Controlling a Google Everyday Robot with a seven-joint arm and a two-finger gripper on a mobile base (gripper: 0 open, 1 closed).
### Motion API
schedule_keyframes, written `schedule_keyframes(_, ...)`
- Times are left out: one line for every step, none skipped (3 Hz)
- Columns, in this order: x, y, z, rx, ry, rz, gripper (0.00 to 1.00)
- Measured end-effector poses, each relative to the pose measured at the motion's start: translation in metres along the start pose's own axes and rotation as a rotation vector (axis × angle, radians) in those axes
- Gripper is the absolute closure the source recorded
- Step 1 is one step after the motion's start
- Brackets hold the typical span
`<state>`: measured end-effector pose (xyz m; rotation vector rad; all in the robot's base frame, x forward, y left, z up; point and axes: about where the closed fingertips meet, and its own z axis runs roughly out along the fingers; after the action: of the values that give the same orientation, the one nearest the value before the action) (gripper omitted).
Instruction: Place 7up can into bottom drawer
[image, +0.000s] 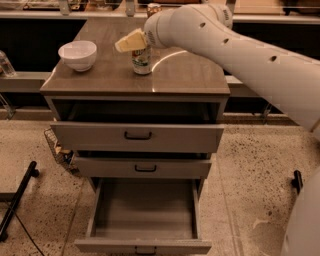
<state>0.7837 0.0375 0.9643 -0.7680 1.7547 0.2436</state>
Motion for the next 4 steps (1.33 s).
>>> schedule_keyframes(0.016,-0.006,0.012,-0.01,-0.001,0.042,0.0)
schedule_keyframes(0.028,-0.006,0.027,-0.035,0.004,0.082,0.03)
schedule_keyframes(0.032,-0.006,0.035,-0.049,0.005,0.115,0.25)
schedule_keyframes(0.033,-0.003,0.041,-0.077,-0.012,0.156,0.56)
